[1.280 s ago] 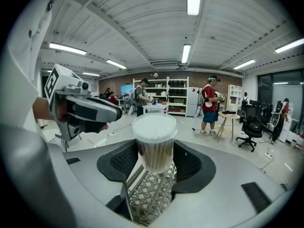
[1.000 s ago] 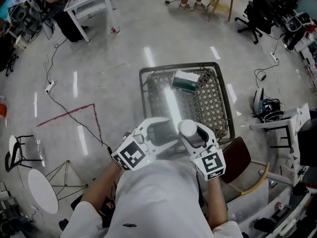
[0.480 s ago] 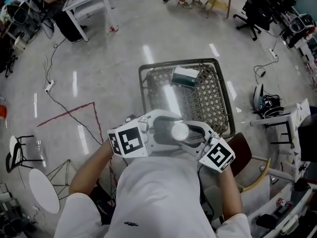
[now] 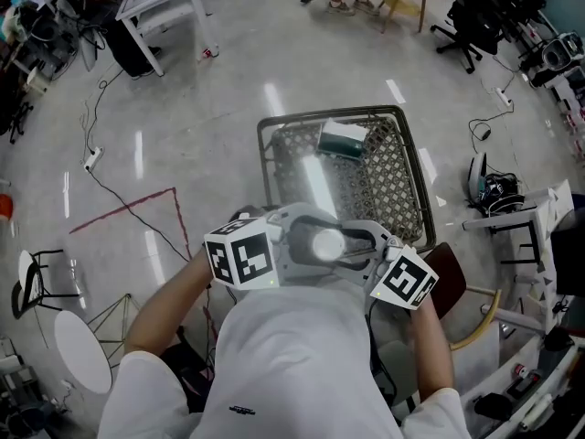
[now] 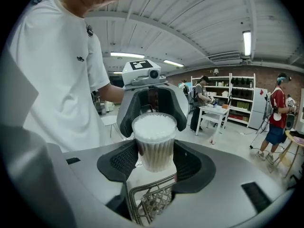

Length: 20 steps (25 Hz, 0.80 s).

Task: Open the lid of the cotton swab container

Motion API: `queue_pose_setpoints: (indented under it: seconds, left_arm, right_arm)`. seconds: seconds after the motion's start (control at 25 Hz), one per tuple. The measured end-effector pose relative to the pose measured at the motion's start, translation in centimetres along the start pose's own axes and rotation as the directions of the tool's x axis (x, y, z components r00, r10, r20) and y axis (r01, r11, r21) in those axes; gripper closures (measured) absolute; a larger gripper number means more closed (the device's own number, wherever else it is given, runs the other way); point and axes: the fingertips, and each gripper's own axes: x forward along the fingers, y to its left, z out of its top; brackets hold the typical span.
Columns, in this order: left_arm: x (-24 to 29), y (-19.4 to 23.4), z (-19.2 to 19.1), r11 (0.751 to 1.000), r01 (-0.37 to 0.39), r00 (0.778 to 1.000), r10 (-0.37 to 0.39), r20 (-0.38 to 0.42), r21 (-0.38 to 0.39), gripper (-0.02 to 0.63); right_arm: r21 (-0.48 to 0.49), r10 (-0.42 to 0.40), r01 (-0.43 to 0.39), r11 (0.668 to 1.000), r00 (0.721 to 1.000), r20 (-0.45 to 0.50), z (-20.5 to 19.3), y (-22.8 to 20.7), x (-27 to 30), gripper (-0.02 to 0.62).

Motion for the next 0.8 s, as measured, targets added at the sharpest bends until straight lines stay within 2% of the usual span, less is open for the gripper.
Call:
queue_pose_setpoints:
  seconds: [0.2, 0.56, 0.64, 0.72, 0.8]
  left_arm:
    - [0.0, 0.2, -0.4, 1.0, 0.003, 1.0, -0.003, -0.018, -0.017, 0.347]
    - [-0.7, -0.2, -0.8, 0.997, 0.056, 0.998, -0.058, -0.041, -0.047, 0.347]
    - [-0.9, -0.2, -0.5, 0.994, 0.071, 0.997, -0.073, -0.019, -0.077, 0.347]
    - [-1.1, 0.0, 0.1, 0.983, 0.102, 0.995, -0.097, 0.039, -0.154, 0.351]
    - [-1.1, 0.1, 0.5, 0.982, 0.099, 0.994, -0.091, 0.055, -0.161, 0.351]
  right_arm:
    - [-0.01, -0.045, 0.045, 0.999, 0.999, 0.001, -0.2, -0.2, 0.3, 0.374]
    - [0.001, -0.103, 0.103, 0.995, 0.995, -0.009, 0.2, 0.1, 0.9, 0.377]
    - [-0.026, -0.128, 0.127, 0.992, 0.991, -0.024, 0.2, 0.0, 0.9, 0.379]
    - [-0.082, -0.167, 0.163, 0.983, 0.985, -0.048, 0.0, -0.3, 0.8, 0.388]
    - [-0.09, -0.176, 0.171, 0.981, 0.983, -0.049, 0.0, -0.4, 0.7, 0.387]
